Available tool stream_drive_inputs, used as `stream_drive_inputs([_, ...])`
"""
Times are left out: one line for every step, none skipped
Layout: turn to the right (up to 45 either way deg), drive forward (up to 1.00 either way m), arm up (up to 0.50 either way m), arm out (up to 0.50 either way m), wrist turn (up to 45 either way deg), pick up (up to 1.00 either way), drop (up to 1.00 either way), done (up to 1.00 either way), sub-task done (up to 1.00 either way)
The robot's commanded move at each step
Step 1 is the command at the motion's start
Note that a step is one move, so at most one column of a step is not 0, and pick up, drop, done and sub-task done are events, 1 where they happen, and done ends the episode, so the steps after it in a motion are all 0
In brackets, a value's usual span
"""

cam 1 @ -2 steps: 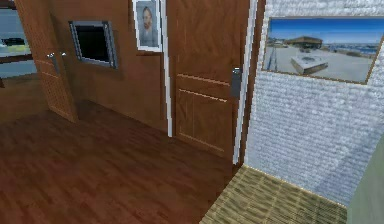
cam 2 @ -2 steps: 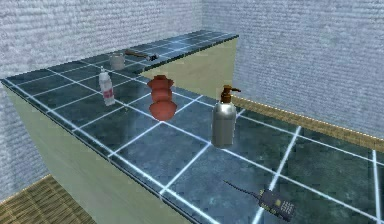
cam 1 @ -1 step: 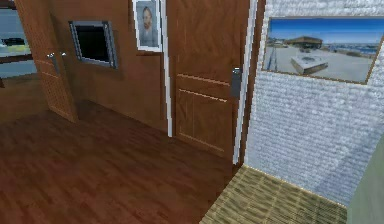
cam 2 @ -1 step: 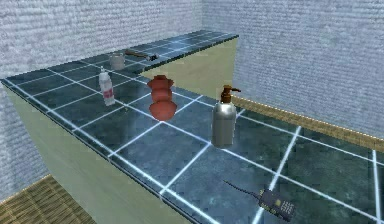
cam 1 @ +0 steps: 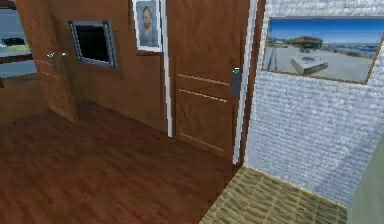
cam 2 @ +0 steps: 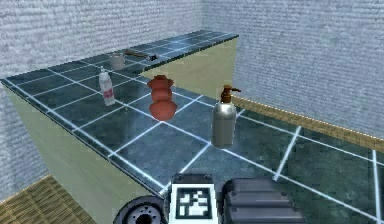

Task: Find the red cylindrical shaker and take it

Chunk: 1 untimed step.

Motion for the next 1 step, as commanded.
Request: stream_drive_inputs([0.0,0.00,0.00,0.46,0.0,0.00,0.00,0.00,0.00])
